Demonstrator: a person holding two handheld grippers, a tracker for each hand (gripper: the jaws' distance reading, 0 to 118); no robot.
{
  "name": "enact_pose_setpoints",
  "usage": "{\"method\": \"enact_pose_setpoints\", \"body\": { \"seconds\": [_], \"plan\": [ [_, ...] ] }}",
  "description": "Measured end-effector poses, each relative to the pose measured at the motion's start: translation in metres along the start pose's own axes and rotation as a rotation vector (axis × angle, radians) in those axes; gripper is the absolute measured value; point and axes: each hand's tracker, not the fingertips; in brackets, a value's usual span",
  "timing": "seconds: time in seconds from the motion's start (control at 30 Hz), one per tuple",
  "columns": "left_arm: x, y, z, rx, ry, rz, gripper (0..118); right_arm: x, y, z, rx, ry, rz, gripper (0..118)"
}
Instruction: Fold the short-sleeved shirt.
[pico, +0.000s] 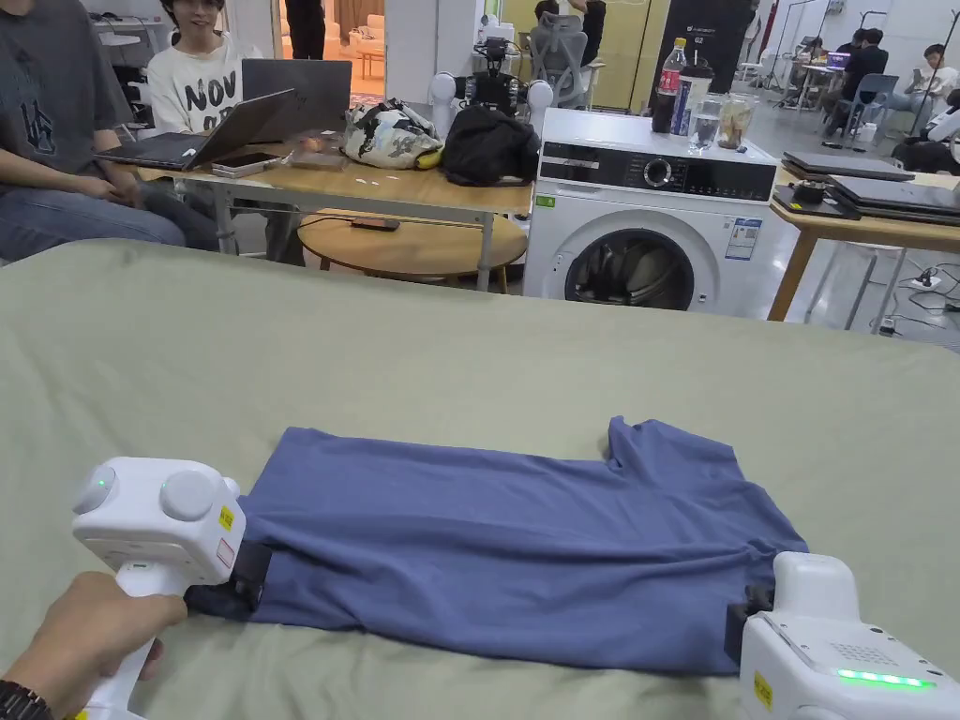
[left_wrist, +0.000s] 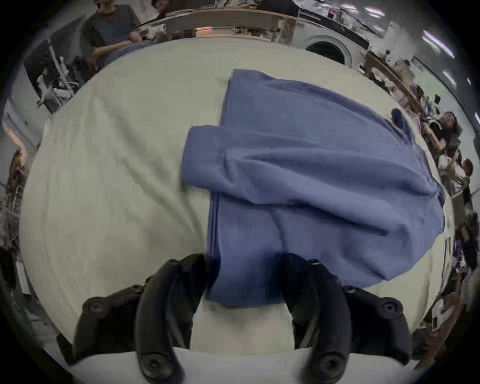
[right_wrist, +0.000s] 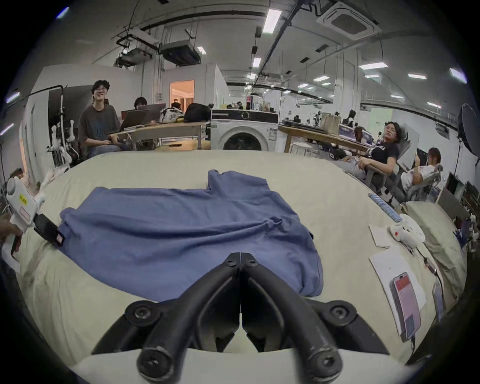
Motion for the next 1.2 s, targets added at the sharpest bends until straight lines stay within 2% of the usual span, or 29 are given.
{"method": "enact_pose_setpoints", "body": {
  "seconds": [0.03,0.1,0.13,0.17,0.27,0.3,0.33,0.37,0.4,0.47,0.5,0.57,0.63,0.67,0.77,0.8,0.83,0.87,1.03,1.2],
  "plan": [
    [0.007,-0.005,0.000,0.019,0.015,-0.082,55,0.003,0.001,0.000,-0.005,-0.001,-0.001,0],
    [0.011,-0.013,0.005,0.046,0.002,-0.094,38,0.009,0.004,0.002,-0.010,-0.009,-0.001,0],
    [-0.005,-0.007,-0.007,0.064,-0.021,-0.078,26,0.014,0.006,0.001,-0.014,-0.015,0.002,0],
    [-0.009,-0.010,-0.005,0.082,-0.064,-0.055,7,0.019,0.010,-0.001,-0.022,-0.020,0.004,0],
    [-0.021,-0.019,-0.002,0.114,-0.094,-0.043,4,0.044,0.021,-0.016,-0.084,-0.032,-0.001,0],
    [-0.025,-0.022,0.000,0.130,-0.103,-0.032,4,0.051,0.025,-0.022,-0.107,-0.035,-0.007,6],
    [-0.028,-0.025,0.003,0.138,-0.118,-0.017,4,0.060,0.028,-0.028,-0.140,-0.033,-0.021,22],
    [-0.031,-0.026,0.004,0.146,-0.124,-0.010,4,0.069,0.031,-0.035,-0.170,-0.025,-0.033,44],
    [-0.026,-0.034,0.013,0.167,-0.131,-0.009,4,0.076,0.032,-0.043,-0.181,-0.025,-0.043,51],
    [-0.027,-0.037,0.015,0.168,-0.132,-0.015,4,0.084,0.031,-0.060,-0.238,-0.038,-0.014,54],
    [-0.027,-0.038,0.016,0.183,-0.135,-0.016,4,0.087,0.028,-0.068,-0.267,-0.047,0.001,54],
    [-0.023,-0.038,0.019,0.183,-0.132,-0.016,4,0.092,0.018,-0.091,-0.362,-0.001,0.012,54],
    [-0.022,-0.039,0.018,0.187,-0.131,-0.011,4,0.097,0.004,-0.110,-0.484,0.056,-0.036,54],
    [-0.022,-0.037,0.017,0.186,-0.129,-0.010,4,0.097,-0.004,-0.115,-0.516,0.081,-0.055,50],
    [-0.021,-0.038,0.016,0.187,-0.126,-0.011,4,0.089,-0.006,-0.101,-0.416,0.055,-0.008,45],
    [-0.020,-0.039,0.016,0.186,-0.124,-0.013,4,0.087,-0.005,-0.102,-0.428,0.096,-0.016,41],
    [-0.020,-0.039,0.016,0.191,-0.124,-0.010,4,0.085,-0.005,-0.100,-0.425,0.090,-0.024,25],
    [-0.020,-0.041,0.018,0.202,-0.124,-0.010,4,0.083,-0.005,-0.099,-0.424,0.066,-0.003,3],
    [-0.025,-0.043,0.049,0.279,-0.167,0.025,4,0.088,0.008,-0.064,-0.330,0.065,-0.023,1],
    [-0.025,-0.055,0.084,0.324,-0.166,0.001,4,0.088,0.021,-0.013,-0.272,0.062,-0.022,0]
  ]
}}
